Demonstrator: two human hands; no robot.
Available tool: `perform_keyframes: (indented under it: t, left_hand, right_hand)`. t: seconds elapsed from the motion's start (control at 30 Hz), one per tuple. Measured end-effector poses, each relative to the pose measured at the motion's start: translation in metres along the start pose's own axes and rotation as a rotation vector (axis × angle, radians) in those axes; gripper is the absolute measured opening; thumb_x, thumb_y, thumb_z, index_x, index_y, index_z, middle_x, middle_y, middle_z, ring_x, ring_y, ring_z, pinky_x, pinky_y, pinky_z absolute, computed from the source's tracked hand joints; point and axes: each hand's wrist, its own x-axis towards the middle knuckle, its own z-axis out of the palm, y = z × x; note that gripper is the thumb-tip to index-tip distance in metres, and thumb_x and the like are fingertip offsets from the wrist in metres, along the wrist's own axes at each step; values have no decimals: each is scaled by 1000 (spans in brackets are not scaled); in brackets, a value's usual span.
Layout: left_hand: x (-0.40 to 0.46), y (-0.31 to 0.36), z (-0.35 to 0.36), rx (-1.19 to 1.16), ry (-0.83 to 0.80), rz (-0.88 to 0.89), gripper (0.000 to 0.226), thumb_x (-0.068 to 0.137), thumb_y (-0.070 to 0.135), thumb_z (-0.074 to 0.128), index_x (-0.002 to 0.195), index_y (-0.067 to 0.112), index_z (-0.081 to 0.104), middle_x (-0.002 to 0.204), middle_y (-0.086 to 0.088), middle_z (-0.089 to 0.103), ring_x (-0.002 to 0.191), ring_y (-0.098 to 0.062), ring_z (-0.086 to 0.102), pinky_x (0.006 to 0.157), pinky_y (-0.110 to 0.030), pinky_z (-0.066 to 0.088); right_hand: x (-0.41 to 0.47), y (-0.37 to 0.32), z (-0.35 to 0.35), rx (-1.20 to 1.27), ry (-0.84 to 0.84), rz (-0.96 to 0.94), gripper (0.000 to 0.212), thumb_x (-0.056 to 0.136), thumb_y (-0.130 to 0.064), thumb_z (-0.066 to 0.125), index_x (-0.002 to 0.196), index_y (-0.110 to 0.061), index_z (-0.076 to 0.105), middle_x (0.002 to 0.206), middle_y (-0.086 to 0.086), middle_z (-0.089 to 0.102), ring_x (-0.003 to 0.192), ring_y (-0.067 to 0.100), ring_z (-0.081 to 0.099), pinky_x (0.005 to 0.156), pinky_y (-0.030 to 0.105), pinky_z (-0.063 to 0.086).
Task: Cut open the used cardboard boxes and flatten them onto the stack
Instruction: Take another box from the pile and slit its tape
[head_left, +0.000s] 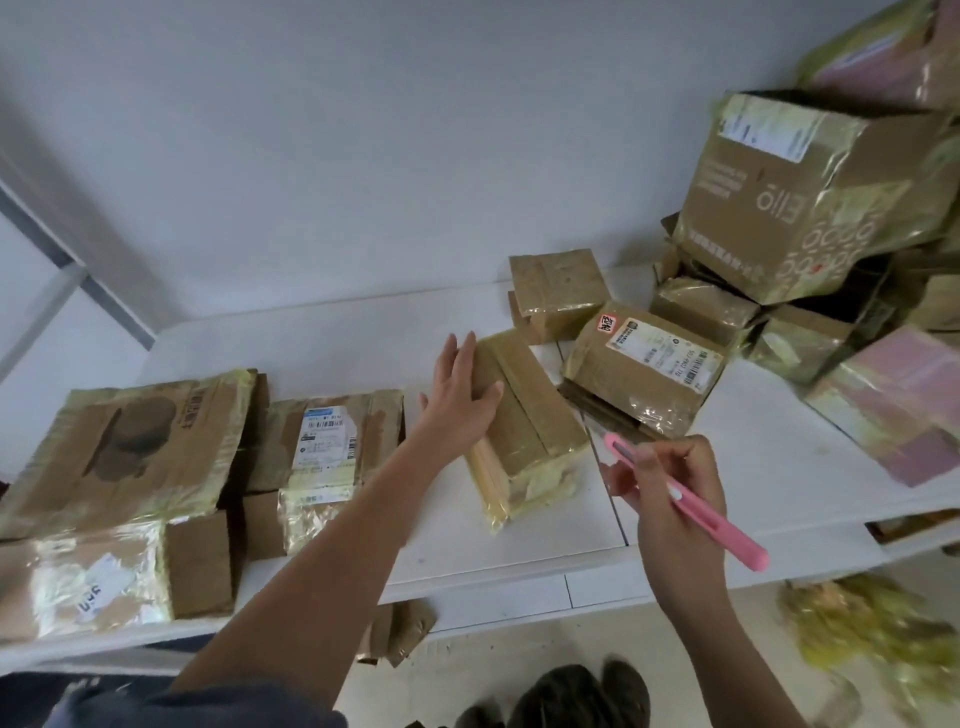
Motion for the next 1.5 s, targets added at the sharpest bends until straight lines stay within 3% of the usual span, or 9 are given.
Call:
perform_keyframes:
  t: [0.2, 0.3, 0.4, 0.53, 0.73, 0.87, 1.2, 1.4, 1.5]
  left_hand:
    - [-9, 0, -10, 348, 132, -62, 77, 87, 66, 48, 149, 33, 17, 134, -7, 26, 130, -29, 22, 109, -47, 24]
    - [-14, 0, -11, 515, 264, 187, 64, 92, 57, 46, 149, 36, 24, 135, -7, 28, 130, -29, 24, 113, -47, 21]
    - [-11, -1, -6, 463, 97, 401, 52, 100, 44, 42, 150, 42, 28, 153, 2, 24, 147, -20, 10, 122, -43, 4]
    - [-3, -9, -1, 519, -25, 346, 67, 86, 74, 34, 148, 50, 23, 157, 11, 13, 144, -4, -8, 118, -35, -11]
    - [-2, -4, -4, 521, -90, 324, 84, 72, 84, 29, 147, 50, 20, 157, 13, 7, 140, 1, -13, 115, -34, -16]
    - [-4, -4, -5, 513, -89, 331, 72, 85, 73, 45, 148, 48, 21, 159, 12, 7, 142, -2, -12, 115, -34, -16]
    - [-7, -2, -7, 507, -110, 335, 71, 86, 70, 42, 150, 47, 20, 160, 9, 6, 143, -3, -15, 114, -34, -17]
    - [-5, -5, -6, 527, -118, 346, 71, 88, 70, 40, 150, 46, 18, 160, 9, 5, 143, -4, -15, 115, -35, -17]
    - [-5, -6, -6, 531, -113, 351, 77, 82, 76, 32, 151, 46, 18, 160, 8, 5, 144, -6, -14, 115, -35, -16]
  right_hand:
    - [0, 24, 17, 220, 66, 97, 8, 97, -27, 55, 101, -20, 58, 100, 5, 71, 98, 24, 71, 81, 41, 61]
    - [18, 23, 23, 265, 84, 97, 9, 98, -29, 56, 101, -22, 61, 101, 7, 72, 100, 22, 71, 81, 41, 61]
    - [31, 22, 30, 294, 79, 102, 6, 96, -25, 60, 96, -27, 65, 97, 7, 73, 98, 22, 71, 83, 42, 60]
    - [36, 28, 27, 331, 186, 117, 6, 95, -14, 64, 94, -11, 59, 99, 22, 66, 90, 25, 72, 84, 50, 59]
    - [36, 40, 35, 248, 230, 137, 18, 95, -8, 59, 80, -14, 52, 73, 3, 64, 72, 13, 66, 85, 53, 58]
    - [36, 42, 35, 246, 236, 108, 14, 92, -16, 61, 80, -16, 53, 74, -2, 66, 71, 10, 66, 83, 46, 59]
    - [38, 48, 36, 182, 246, 71, 16, 93, -11, 60, 79, -16, 53, 72, -3, 63, 73, 12, 65, 81, 48, 60]
    - [36, 44, 32, 184, 197, 95, 18, 86, -15, 58, 77, -7, 46, 67, 8, 54, 64, 15, 56, 85, 58, 56]
    - [28, 45, 30, 199, 165, 89, 22, 86, -14, 58, 79, -1, 42, 73, 24, 46, 64, 18, 53, 82, 46, 60]
